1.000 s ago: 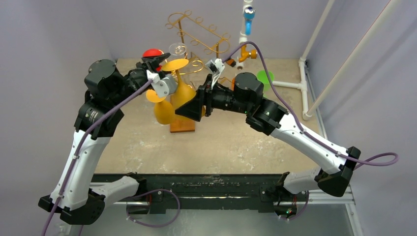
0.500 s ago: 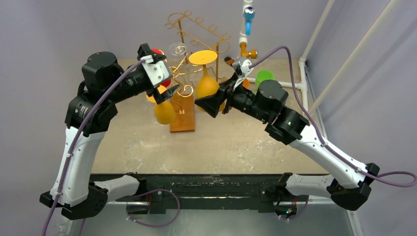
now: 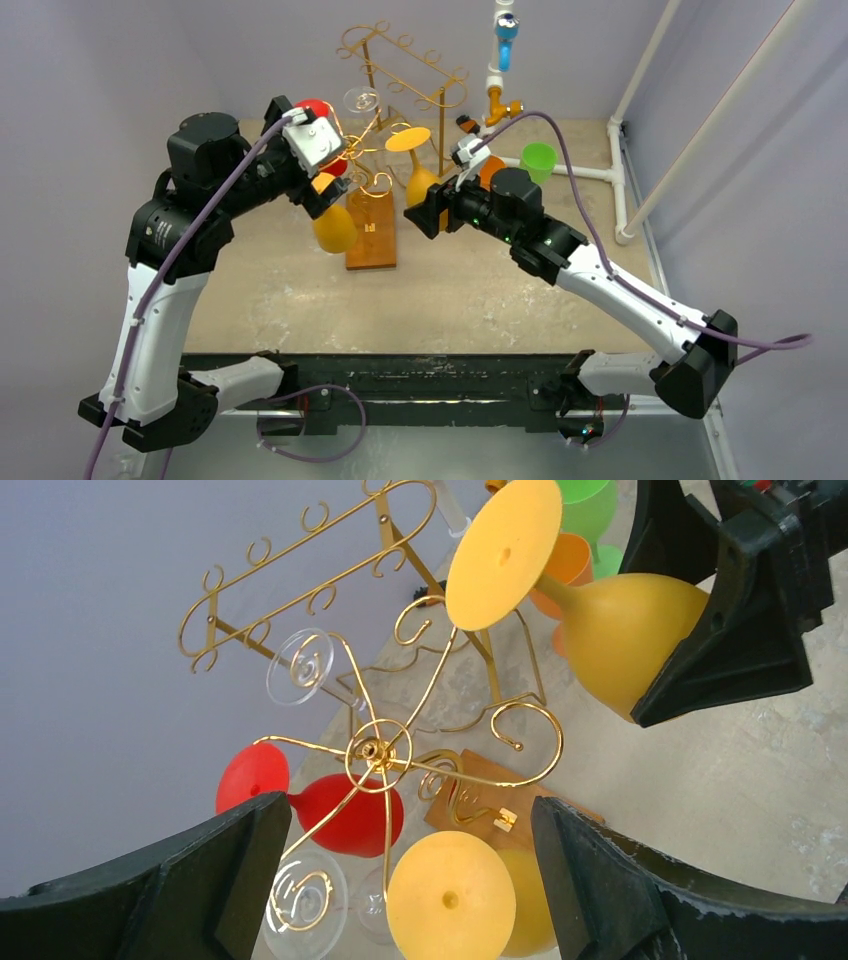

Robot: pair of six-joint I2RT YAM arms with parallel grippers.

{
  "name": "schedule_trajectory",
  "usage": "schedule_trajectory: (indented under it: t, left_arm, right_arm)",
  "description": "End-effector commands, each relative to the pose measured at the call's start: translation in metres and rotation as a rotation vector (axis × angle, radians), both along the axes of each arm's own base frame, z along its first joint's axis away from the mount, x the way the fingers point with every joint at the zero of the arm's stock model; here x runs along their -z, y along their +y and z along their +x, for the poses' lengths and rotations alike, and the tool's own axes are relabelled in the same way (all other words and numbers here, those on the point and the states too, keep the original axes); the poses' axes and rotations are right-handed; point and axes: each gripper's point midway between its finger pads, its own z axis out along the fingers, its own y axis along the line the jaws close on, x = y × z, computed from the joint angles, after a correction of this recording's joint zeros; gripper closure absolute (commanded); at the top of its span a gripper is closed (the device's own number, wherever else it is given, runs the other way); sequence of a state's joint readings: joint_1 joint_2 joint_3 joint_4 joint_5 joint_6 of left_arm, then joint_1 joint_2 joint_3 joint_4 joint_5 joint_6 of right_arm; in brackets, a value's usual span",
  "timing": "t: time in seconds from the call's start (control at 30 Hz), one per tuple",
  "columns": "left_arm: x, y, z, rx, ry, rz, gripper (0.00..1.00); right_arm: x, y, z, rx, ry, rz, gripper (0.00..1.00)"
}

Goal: Place the wine glass upside down on the wine glass rack
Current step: Turn the wine glass upside down at the wine rack.

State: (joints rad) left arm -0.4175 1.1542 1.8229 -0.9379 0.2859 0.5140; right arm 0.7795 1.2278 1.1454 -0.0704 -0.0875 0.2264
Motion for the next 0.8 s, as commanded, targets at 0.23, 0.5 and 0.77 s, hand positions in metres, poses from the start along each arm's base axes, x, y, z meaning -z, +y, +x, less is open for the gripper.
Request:
schedule_trajectory:
  t: [0.23,0.5,0.77]
  left_arm:
    - [-0.011,0.016,-0.004,-0.083,-0.029,-0.017,0.0]
    - [-0.006,0.015,0.002,-0.088,-0.017,0.006,0.03]
    - [-0.003,0.017,0.007,-0.109,-0.01,0.016,0.04]
  right_arm:
    - [0.016,0.031,0.037,-0.016,-0.128,-0.019,0.63]
    - [0.036,0.051,0.047,-0.061,-0.159,-0.003,0.63]
    - [0.05,0.067,0.051,-0.1,-0.153,0.001,0.62]
